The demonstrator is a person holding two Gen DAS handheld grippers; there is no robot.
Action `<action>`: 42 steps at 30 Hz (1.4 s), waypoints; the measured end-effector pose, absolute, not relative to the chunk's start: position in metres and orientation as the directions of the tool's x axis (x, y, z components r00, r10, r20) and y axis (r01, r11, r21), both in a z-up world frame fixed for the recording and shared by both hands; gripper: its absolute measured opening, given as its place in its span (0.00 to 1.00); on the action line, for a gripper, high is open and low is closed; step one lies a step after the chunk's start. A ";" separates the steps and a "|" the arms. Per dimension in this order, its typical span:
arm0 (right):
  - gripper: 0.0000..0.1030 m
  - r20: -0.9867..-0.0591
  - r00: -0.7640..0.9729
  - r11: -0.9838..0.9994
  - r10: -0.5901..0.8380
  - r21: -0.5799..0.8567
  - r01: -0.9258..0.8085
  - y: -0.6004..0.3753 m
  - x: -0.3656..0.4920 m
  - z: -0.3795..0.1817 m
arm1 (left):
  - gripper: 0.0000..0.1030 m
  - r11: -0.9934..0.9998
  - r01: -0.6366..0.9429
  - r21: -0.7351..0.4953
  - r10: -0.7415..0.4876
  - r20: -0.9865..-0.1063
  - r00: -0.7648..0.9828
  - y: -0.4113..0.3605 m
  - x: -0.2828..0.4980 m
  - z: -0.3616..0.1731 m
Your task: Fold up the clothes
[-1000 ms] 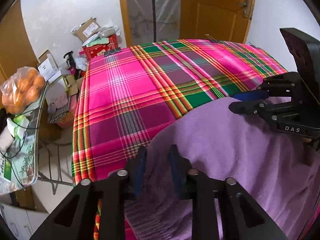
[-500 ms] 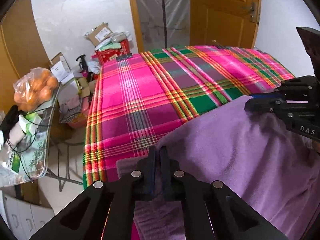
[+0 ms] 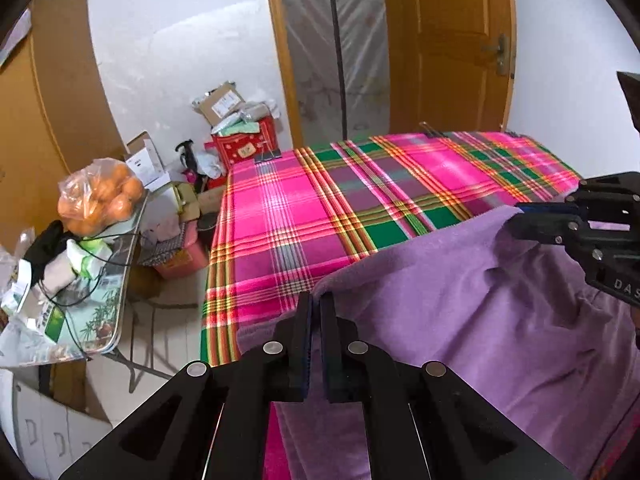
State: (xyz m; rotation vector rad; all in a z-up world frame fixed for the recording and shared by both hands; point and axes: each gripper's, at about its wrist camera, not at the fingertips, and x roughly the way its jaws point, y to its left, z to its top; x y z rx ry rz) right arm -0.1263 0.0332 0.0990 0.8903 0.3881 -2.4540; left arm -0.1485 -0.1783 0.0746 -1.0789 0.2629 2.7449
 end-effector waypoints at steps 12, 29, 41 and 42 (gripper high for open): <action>0.05 -0.599 -0.712 -0.840 -0.365 -0.117 0.530 0.034 -0.052 0.121 | 0.03 -0.977 -0.197 0.082 0.101 -0.634 -0.766 -0.177 -0.082 0.096; 0.05 -0.568 -0.728 -0.831 -0.383 -0.133 0.541 0.032 0.047 0.117 | 0.03 -0.982 -0.165 0.088 0.083 -0.588 -0.805 -0.172 0.016 0.101; 0.05 -0.621 -0.693 -0.830 -0.367 -0.118 0.546 0.034 0.095 0.080 | 0.03 -0.988 -0.149 0.035 0.098 -0.599 -0.794 -0.176 0.067 0.077; 0.05 -0.628 -0.687 -0.830 -0.365 -0.114 0.545 0.035 0.097 0.075 | 0.03 -0.988 -0.149 0.032 0.099 -0.602 -0.793 -0.176 0.070 0.074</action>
